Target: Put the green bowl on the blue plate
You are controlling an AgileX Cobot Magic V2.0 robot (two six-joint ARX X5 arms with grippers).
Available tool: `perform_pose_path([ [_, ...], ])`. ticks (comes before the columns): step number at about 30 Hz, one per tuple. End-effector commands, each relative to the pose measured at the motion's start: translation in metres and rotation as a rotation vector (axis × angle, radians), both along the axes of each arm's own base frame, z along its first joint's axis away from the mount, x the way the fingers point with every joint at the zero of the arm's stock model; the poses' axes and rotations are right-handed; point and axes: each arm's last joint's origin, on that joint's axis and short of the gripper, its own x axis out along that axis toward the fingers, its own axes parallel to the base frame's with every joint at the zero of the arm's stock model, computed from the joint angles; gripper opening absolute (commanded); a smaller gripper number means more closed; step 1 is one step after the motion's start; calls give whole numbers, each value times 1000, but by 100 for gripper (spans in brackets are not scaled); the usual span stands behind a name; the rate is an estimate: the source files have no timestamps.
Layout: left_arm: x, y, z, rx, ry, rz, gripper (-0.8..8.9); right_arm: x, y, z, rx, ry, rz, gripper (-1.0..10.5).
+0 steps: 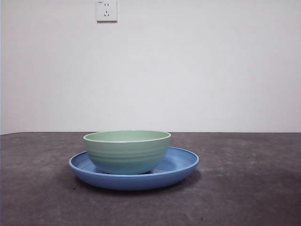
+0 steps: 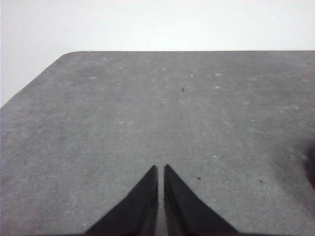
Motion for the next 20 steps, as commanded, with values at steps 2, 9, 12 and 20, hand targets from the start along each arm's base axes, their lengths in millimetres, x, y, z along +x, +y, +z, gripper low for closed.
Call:
perform_pose_path([
  [2, 1, 0, -8, 12, 26, 3, 25, 0, 0, -1, 17, -1, -2, 15],
  [9, 1, 0, -8, 12, 26, 3, 25, 0, 0, 0, 17, -11, -3, 15],
  [12, 1, 0, -8, 12, 26, 3, 25, 0, 0, 0, 17, -12, -3, 15],
  [20, 1, 0, -8, 12, 26, 3, 25, 0, 0, 0, 17, -12, -3, 15],
])
